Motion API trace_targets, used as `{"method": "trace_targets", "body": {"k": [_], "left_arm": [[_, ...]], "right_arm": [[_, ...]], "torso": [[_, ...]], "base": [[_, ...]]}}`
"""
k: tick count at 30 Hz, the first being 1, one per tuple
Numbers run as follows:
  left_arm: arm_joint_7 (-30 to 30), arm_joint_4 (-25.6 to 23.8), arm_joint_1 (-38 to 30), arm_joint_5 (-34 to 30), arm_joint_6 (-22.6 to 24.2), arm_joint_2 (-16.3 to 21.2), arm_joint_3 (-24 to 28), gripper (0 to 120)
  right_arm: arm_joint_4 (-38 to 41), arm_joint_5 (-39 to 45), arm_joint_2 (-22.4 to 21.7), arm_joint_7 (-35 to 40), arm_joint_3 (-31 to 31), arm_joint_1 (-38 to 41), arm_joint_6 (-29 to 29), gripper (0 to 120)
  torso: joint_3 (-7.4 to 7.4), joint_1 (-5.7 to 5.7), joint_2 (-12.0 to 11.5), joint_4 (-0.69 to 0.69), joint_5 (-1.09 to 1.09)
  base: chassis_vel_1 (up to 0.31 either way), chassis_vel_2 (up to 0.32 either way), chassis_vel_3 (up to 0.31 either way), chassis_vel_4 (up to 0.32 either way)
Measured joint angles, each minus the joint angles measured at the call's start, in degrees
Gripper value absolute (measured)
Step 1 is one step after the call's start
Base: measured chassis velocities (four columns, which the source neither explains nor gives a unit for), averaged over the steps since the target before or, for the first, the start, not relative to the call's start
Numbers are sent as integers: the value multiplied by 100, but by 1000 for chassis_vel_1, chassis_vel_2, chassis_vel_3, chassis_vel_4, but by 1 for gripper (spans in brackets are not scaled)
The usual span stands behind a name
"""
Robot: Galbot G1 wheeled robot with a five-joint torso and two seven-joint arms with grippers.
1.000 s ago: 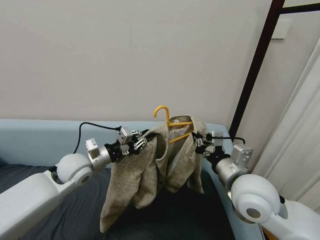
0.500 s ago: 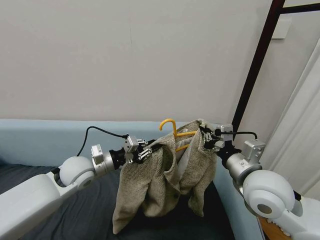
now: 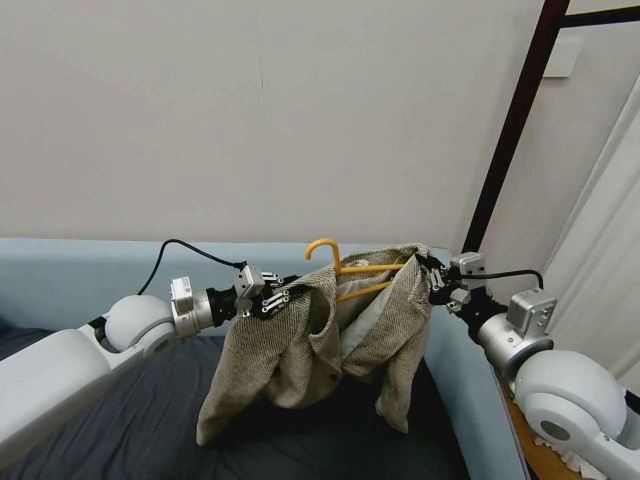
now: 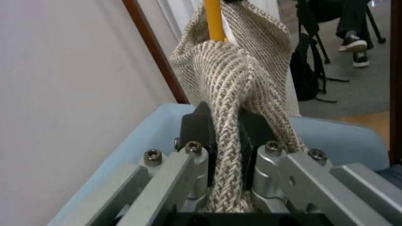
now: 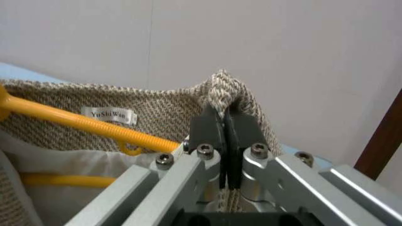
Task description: Pick up the clothes from the sofa and hang them on the clothes hanger.
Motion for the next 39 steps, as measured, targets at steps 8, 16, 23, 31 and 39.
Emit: {"method": "trace_targets", "body": {"k": [8,16,23,31,39], "left_arm": [[-110,306,-633,263,105,-305,686,8],[-435,569,-1075,161,250,-927,1282,8],[-697,677,-1219,1,338,-1263,1427,8],[-1047,860,-1194,-177,380,-1490,1245,8],[-1179,935,-1249,-291,380,-1535,1103,8]], "right_arm": [[176,-700,-154,-360,-20,-258,298,0],[434,-1088,-267,-537,-78,-567,355,0],[452,-1184,-228,-584,-110,-613,356,0],[491,-1436,-59,-658,-324,-807,380,0],[410,-1621,237,-601,-687,-829,373,0]], "torso": [[0,0,0,0,0],[0,0,0,-2,1],[1,0,0,-2,1],[1,0,0,0,0],[0,0,0,0,0]], "base": [[0,0,0,0],[0,0,0,0],[0,0,0,0],[0,0,0,0],[0,0,0,0]]}}
